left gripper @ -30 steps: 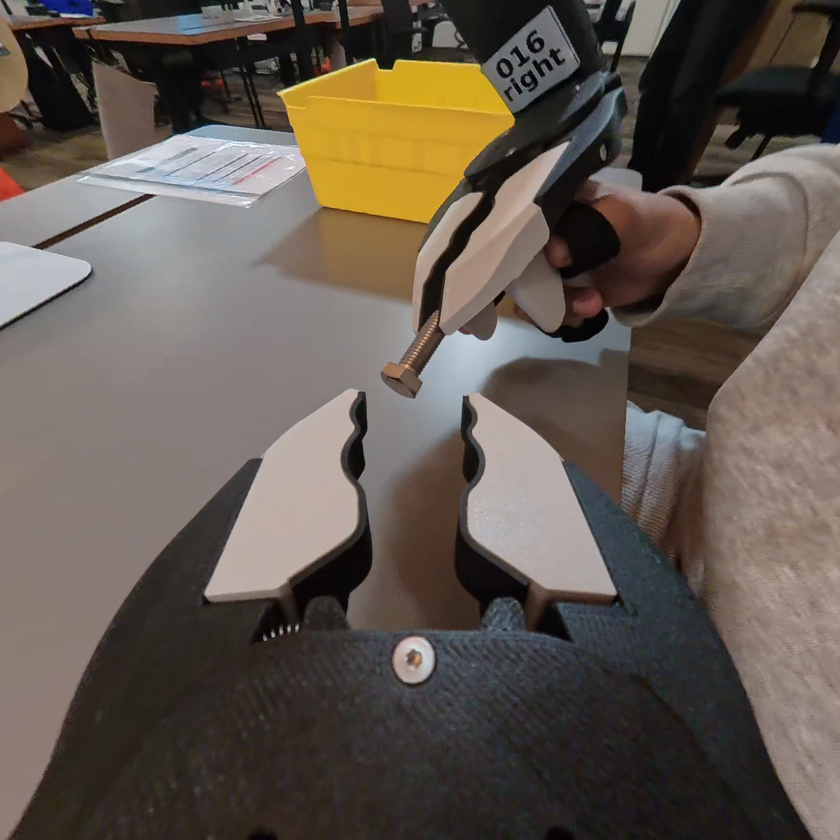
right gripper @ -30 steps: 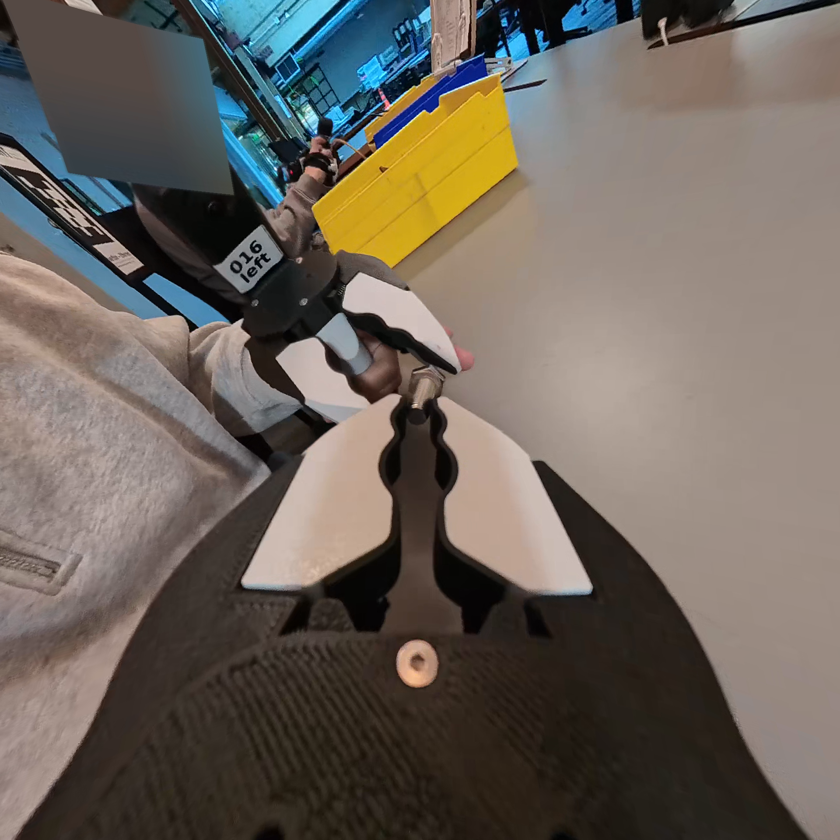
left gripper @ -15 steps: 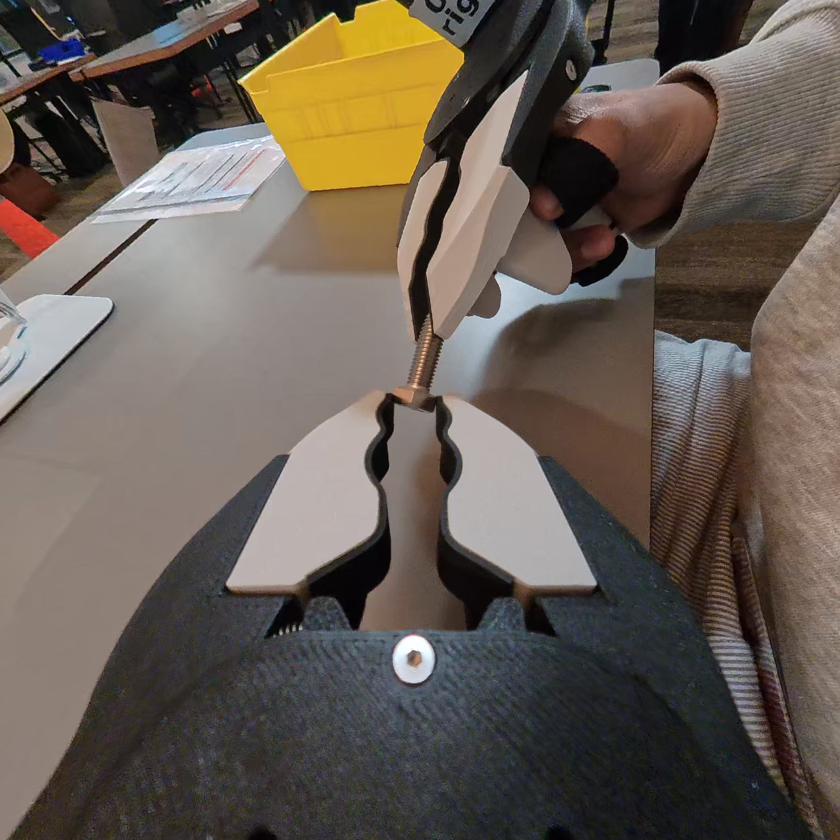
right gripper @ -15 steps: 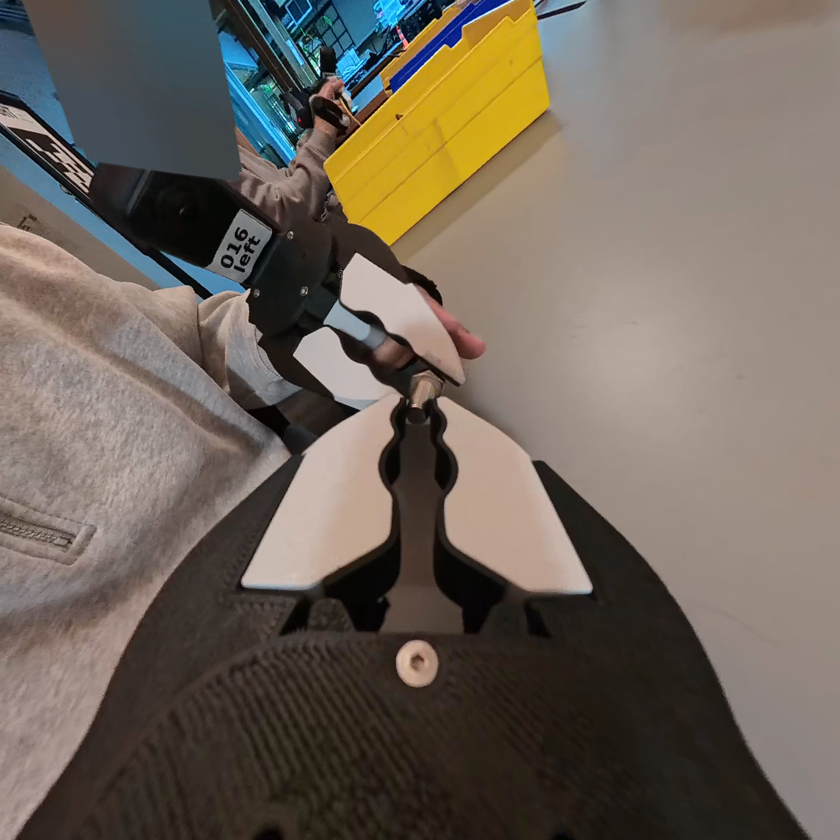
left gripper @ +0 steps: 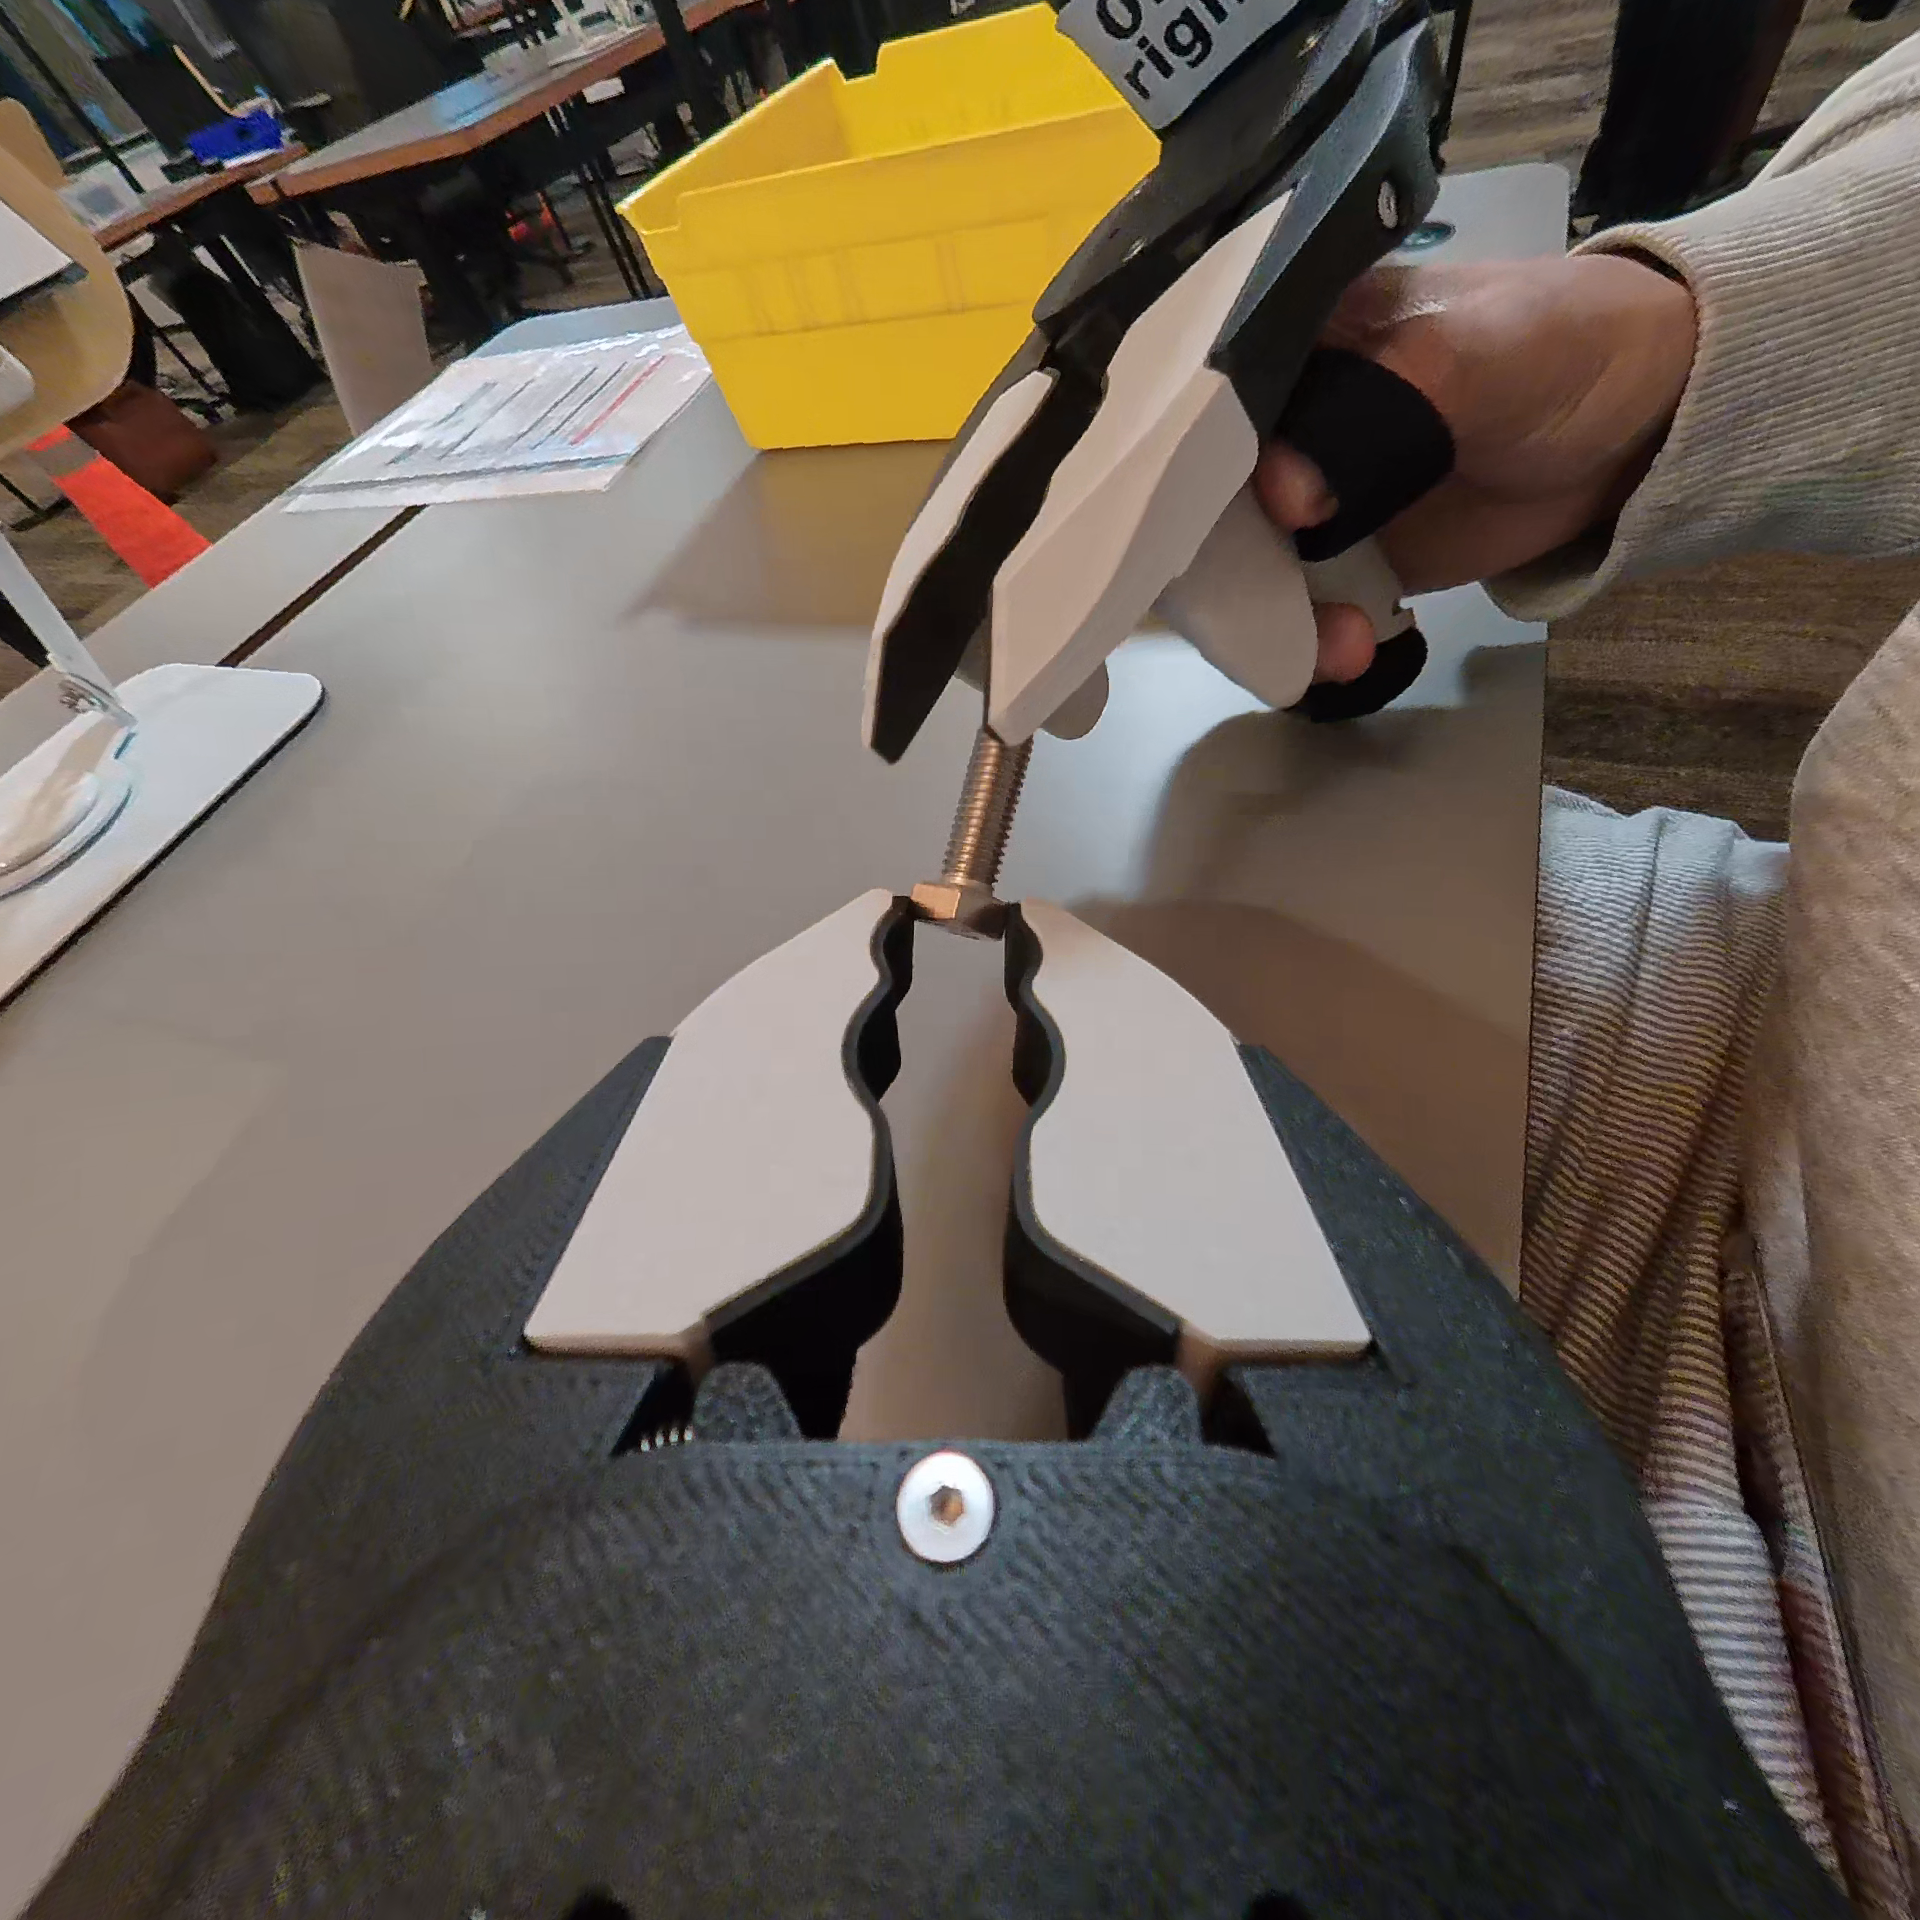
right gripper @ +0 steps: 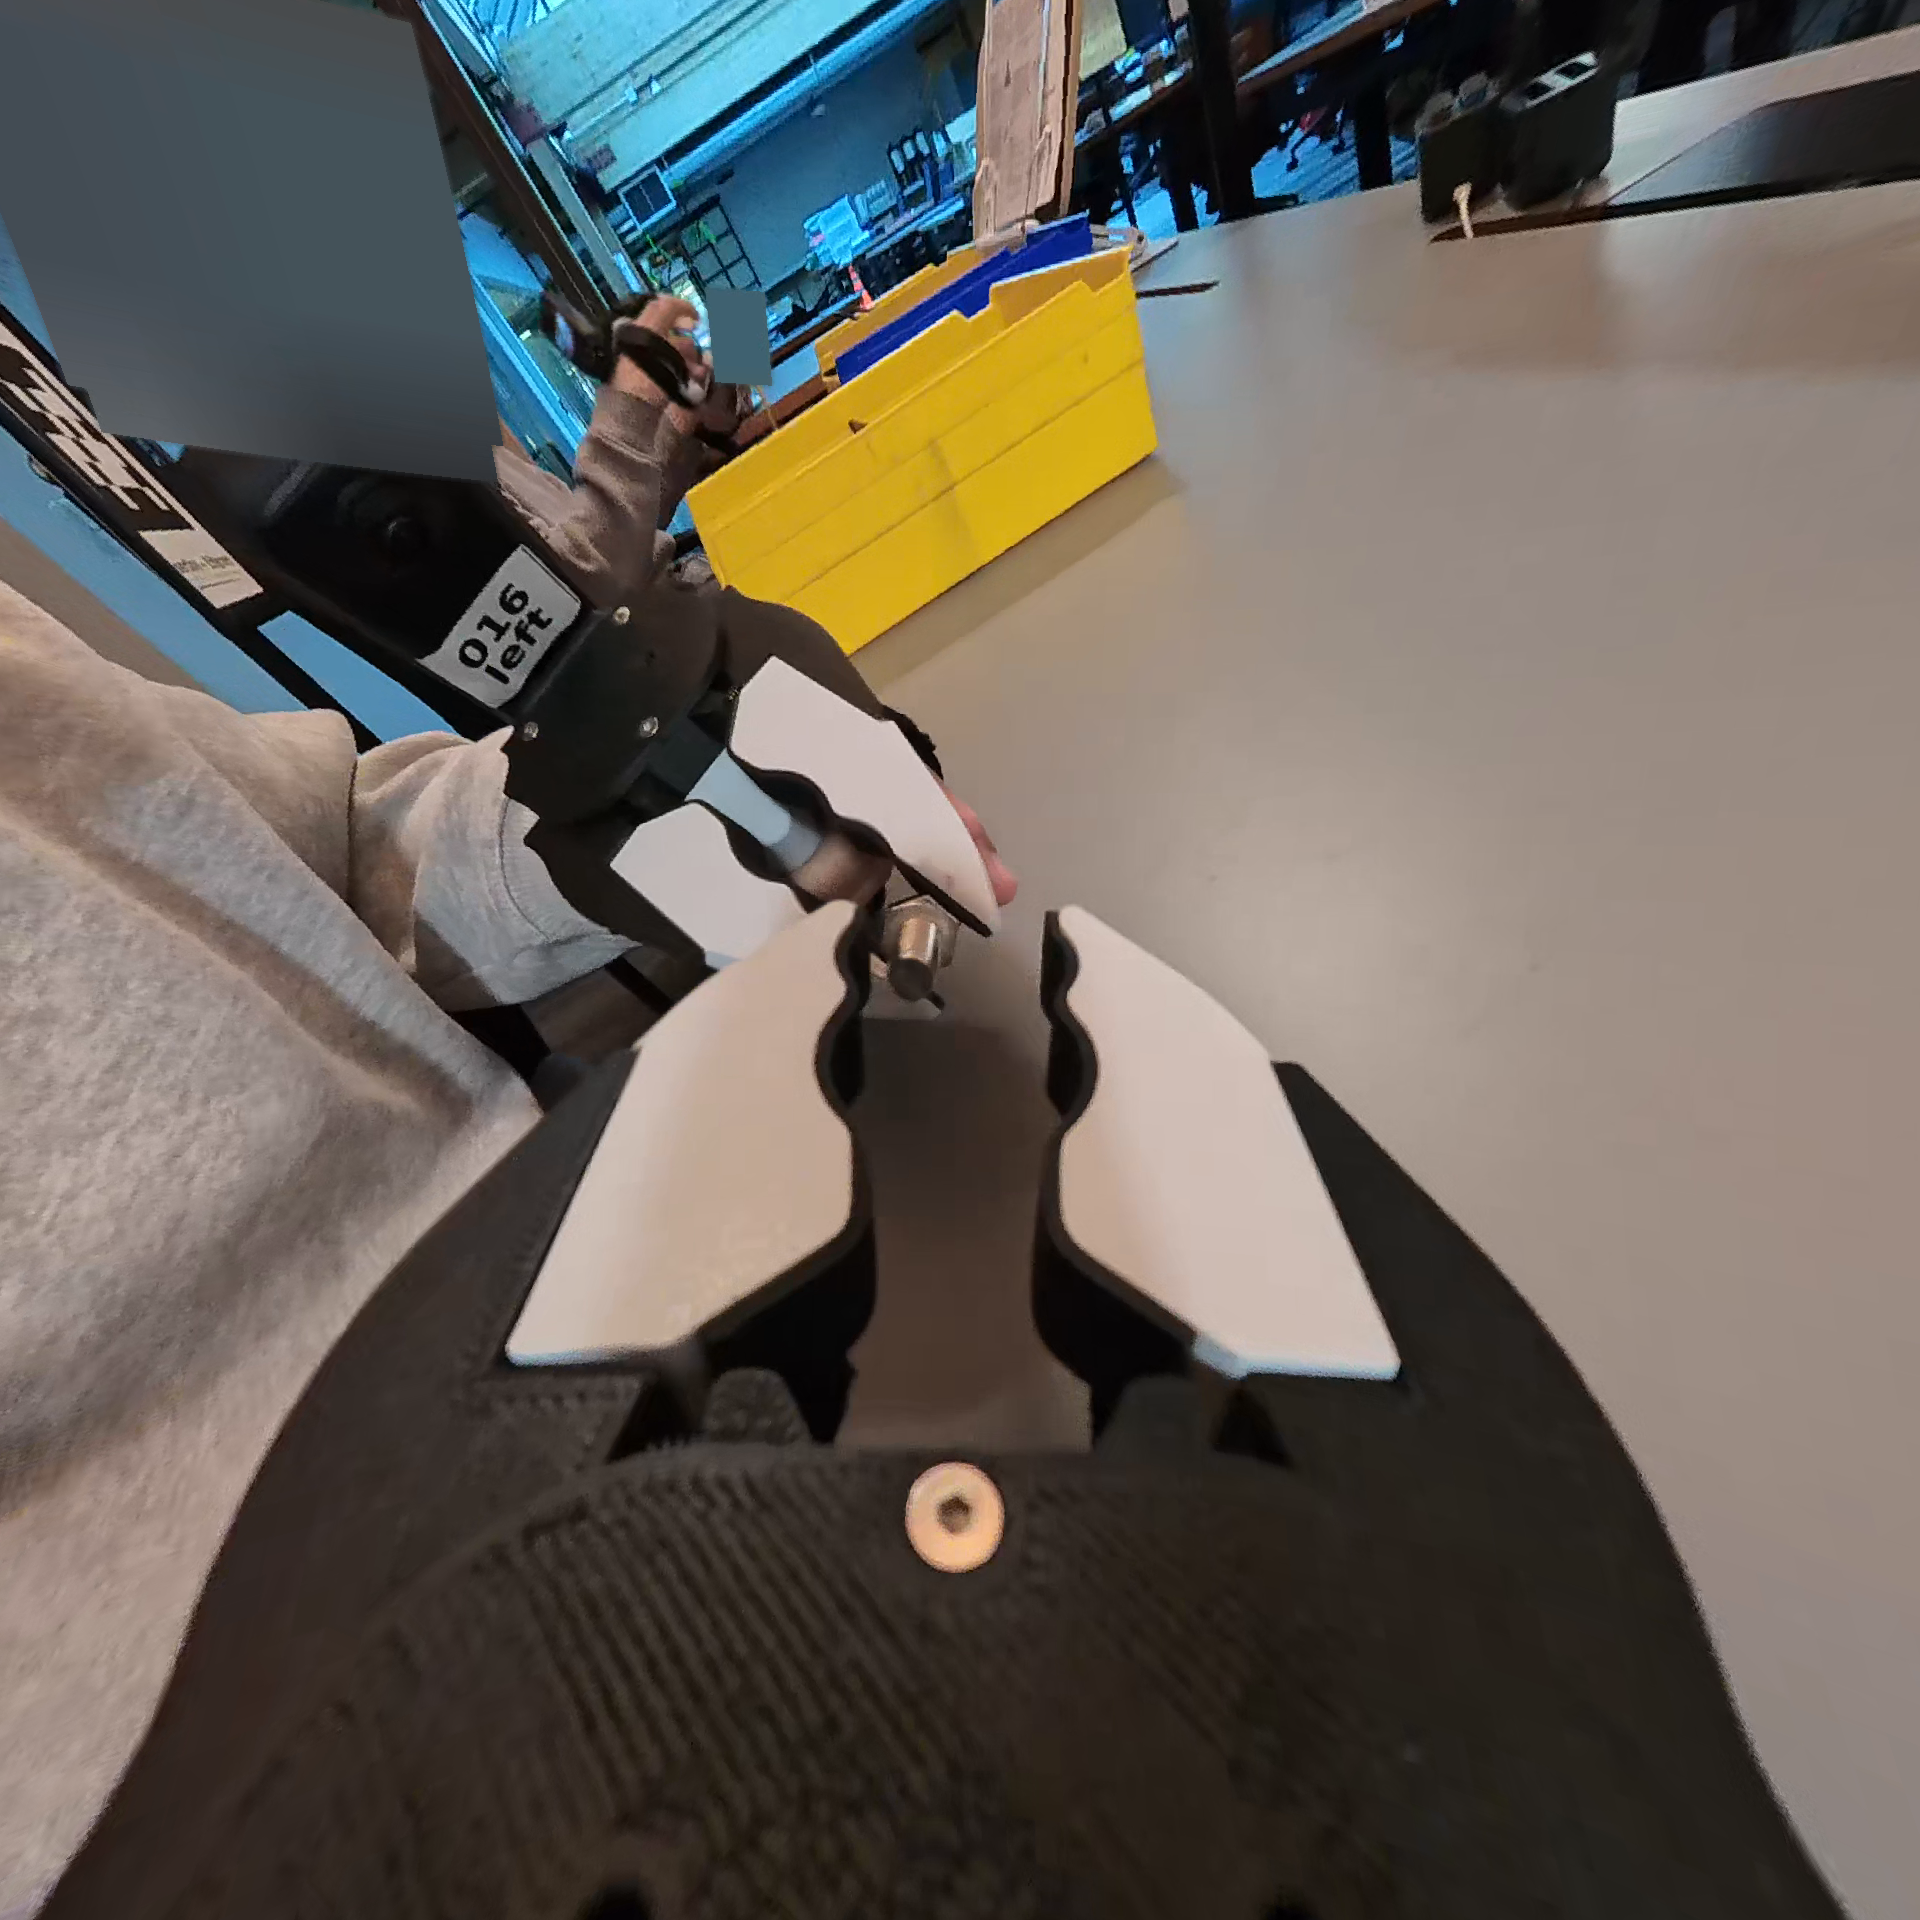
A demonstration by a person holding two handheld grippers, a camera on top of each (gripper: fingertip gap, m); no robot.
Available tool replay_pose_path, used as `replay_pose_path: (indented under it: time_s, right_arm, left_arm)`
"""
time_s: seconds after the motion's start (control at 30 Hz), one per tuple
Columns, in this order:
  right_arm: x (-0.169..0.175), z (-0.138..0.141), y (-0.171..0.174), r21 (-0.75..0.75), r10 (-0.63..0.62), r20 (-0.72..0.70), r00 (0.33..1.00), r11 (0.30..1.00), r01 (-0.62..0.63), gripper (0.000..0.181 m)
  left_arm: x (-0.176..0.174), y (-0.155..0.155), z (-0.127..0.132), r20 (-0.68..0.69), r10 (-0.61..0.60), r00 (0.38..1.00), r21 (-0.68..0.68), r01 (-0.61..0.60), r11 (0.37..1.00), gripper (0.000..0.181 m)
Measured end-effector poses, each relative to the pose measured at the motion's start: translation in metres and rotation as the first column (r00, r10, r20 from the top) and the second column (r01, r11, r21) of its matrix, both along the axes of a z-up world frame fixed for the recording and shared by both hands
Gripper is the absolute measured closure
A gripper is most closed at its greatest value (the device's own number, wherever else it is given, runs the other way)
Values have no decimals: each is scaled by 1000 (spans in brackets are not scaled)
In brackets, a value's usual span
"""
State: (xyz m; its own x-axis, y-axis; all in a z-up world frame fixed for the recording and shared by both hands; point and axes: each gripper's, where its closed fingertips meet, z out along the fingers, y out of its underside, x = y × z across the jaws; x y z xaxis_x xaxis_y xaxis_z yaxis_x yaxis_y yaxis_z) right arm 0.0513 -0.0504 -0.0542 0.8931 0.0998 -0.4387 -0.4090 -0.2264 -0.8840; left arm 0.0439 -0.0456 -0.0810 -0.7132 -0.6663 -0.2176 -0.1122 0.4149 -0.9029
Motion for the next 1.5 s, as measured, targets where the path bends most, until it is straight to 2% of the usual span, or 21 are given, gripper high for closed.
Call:
replay_pose_path:
  time_s: [0.17, 0.33, 0.47, 0.63, 0.8, 1.2, 1.33, 1.5]
  right_arm:
    - [2, 7, 0, 49, -4, -20, 1000, 999, 5, 146]
    - [-1, 12, 1, 80, -7, 26, 1000, 997, 5, 146]
    - [-6, 11, 4, 89, -7, 83, 997, 996, -1, 150]
    - [-10, 28, 3, 178, -42, 183, 982, 984, 9, 154]
    - [-13, 34, 1, 208, -44, 226, 973, 978, -4, 167]
    - [-25, 38, 2, 202, -6, 269, 963, 978, -51, 171]
    - [-26, 37, -1, 180, 36, 239, 970, 980, -81, 171]
    - [-27, 40, -6, 178, 94, 131, 987, 977, -117, 171]
  left_arm:
    - [4, 6, 7, 7, 37, 999, -64, -37, 997, 164]
    - [7, 11, 19, -19, 62, 998, -197, -65, 978, 164]
    - [6, 8, 25, -62, 40, 997, -309, -57, 949, 164]
    - [0, -1, 31, -107, -18, 994, -419, -29, 908, 164]
    - [-6, -10, 37, -131, -86, 988, -507, 8, 862, 164]
    - [-18, -24, 34, -140, -168, 976, -503, 77, 861, 163]
    - [-22, -28, 31, -156, -210, 965, -494, 108, 863, 160]
    - [-26, -31, 31, -155, -239, 959, -490, 135, 861, 157]
